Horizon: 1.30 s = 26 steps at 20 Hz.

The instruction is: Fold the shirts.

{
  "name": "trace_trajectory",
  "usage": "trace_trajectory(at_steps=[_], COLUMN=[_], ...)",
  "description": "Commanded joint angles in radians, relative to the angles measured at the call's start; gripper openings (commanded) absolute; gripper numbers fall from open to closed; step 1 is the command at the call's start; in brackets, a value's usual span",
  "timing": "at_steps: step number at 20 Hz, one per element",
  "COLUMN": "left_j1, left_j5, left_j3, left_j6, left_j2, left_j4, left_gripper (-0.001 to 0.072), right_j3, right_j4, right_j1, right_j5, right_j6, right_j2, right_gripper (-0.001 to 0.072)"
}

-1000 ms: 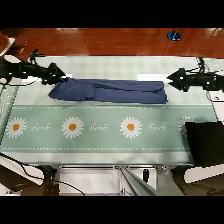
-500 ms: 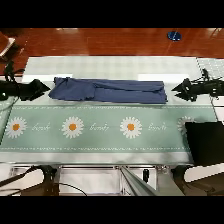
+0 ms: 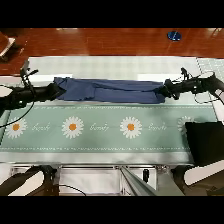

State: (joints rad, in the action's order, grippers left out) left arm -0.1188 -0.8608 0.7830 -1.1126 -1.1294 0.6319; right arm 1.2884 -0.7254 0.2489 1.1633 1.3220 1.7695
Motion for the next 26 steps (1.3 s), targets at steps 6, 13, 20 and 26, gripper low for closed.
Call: trace_trajectory(at_steps=[6, 13, 20, 26], left_j1=[0.324, 0.675, 0.904, 0.991], left_j5=[0.237, 0.315, 0.083, -0.095], left_j3=[-0.003, 0.264, 0.725, 0.909], left_j6=[0.026, -0.133, -0.274, -0.288], left_j2=[-0.006, -0.333, -0.75, -0.869], left_j4=[-0.026, -0.026, -0.026, -0.031], left_gripper=[0.0018, 0.0018, 0.0017, 0.0018], right_j3=[-0.128, -0.323, -0.323, -0.323], right_j4=[-0.363, -0.342, -0.234, -0.233], right_j1=[-0.008, -0.008, -0.008, -0.008], right_j5=[0.139, 0.217, 0.248, 0.23], right_j6=[0.052, 0.116, 0.136, 0.135], right_j2=[-0.55, -1.078, -1.191, -1.191], right_gripper=[0.0022, 0.0022, 0.0022, 0.0023])
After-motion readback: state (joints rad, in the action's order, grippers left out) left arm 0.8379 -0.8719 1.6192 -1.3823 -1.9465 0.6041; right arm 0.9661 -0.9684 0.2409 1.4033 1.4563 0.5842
